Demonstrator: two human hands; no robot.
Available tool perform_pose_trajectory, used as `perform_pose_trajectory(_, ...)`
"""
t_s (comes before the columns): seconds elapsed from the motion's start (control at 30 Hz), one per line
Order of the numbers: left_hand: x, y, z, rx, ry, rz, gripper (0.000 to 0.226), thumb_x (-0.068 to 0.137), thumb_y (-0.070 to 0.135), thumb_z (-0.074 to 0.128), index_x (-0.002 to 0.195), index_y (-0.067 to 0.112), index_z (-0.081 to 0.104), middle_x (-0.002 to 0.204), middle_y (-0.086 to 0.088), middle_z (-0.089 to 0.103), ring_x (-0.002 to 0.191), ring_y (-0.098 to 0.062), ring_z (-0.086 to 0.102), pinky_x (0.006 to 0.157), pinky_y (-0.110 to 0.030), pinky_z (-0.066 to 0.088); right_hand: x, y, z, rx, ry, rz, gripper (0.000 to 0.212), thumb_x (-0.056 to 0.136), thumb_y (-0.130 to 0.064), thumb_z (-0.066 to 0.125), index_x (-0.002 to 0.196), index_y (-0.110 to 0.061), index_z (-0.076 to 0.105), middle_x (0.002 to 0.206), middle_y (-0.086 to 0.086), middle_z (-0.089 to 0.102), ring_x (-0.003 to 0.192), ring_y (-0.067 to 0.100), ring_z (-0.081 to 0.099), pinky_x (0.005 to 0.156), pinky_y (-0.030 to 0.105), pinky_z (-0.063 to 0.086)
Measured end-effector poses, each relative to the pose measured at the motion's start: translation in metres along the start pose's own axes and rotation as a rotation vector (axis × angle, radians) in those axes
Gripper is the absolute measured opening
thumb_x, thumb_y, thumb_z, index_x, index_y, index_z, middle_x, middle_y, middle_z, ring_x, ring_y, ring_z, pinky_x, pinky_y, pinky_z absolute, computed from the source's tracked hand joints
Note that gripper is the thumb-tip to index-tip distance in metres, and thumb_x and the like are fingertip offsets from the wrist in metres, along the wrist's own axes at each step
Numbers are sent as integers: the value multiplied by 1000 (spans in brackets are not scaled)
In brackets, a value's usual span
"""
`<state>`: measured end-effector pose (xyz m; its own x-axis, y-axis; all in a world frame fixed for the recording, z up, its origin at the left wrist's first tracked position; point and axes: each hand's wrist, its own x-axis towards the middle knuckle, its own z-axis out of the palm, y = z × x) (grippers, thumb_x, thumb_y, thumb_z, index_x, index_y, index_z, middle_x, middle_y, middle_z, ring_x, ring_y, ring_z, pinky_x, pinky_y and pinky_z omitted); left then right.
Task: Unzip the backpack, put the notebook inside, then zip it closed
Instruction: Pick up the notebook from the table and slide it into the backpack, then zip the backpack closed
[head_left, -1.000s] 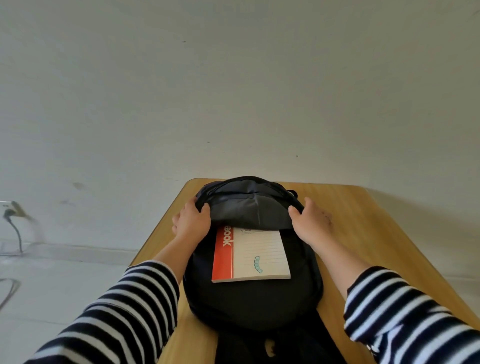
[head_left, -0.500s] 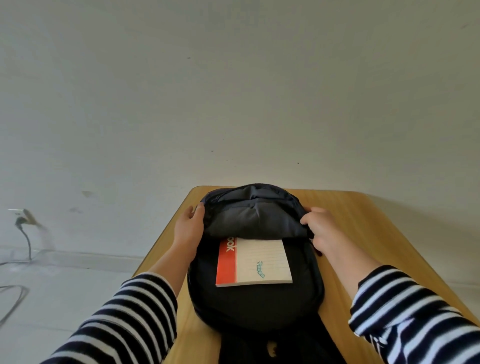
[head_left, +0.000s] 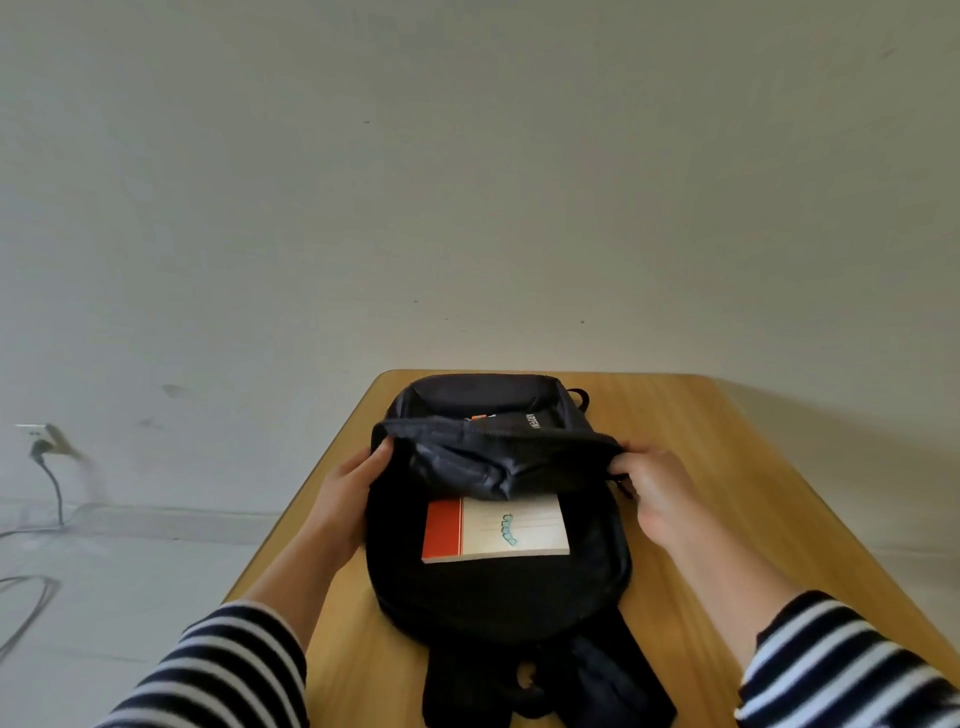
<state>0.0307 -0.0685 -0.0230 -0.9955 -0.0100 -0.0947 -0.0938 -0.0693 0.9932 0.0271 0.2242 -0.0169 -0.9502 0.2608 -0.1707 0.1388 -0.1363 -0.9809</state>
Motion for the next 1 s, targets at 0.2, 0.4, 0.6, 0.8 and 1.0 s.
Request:
perform_pose_trajectory(0.2,-14,-10,-22,178,-64,159,42,76,49,48,93,18,71,96,-1,71,102,-24,59,89,-32,44,-13,14,-17,-163,-134,-133,51,76,21,43,62,-17,74,81,6,71,87,21,61,76,29,46)
perform_pose_trajectory(0.4,-19,-16,-40,435,-217,222,59,81,34,23,71,13,78,107,0,71,108,-14,58,105,-32,36,-18,15,-32,-352,-189,-200,60,75,22,34,48,-18,69,79,4,70,90,17,60,87,25,41)
perform_pose_trajectory(0.6,-17,2,-25,677,-163,234,54,59,50,35,49,9,69,94,15,69,96,0,53,107,-40,31,-10,11,-39,-405,-127,-174,45,80,14,40,53,-13,64,81,5,68,99,21,59,88,26,37)
perform_pose_trajectory(0.8,11,19,42,914,-104,432,24,73,52,46,66,43,68,92,24,66,105,-11,57,99,-52,41,7,17,-33,-606,-22,-162,46,86,4,44,122,-22,57,124,-3,56,124,22,47,98,34,42)
perform_pose_trajectory(1.0,15,10,143,1054,-257,317,42,79,60,48,110,37,64,120,8,63,121,-24,49,101,-49,42,20,24,-19,-1140,-11,-208,32,89,-30,44,113,-29,64,122,2,63,117,27,52,102,40,30)
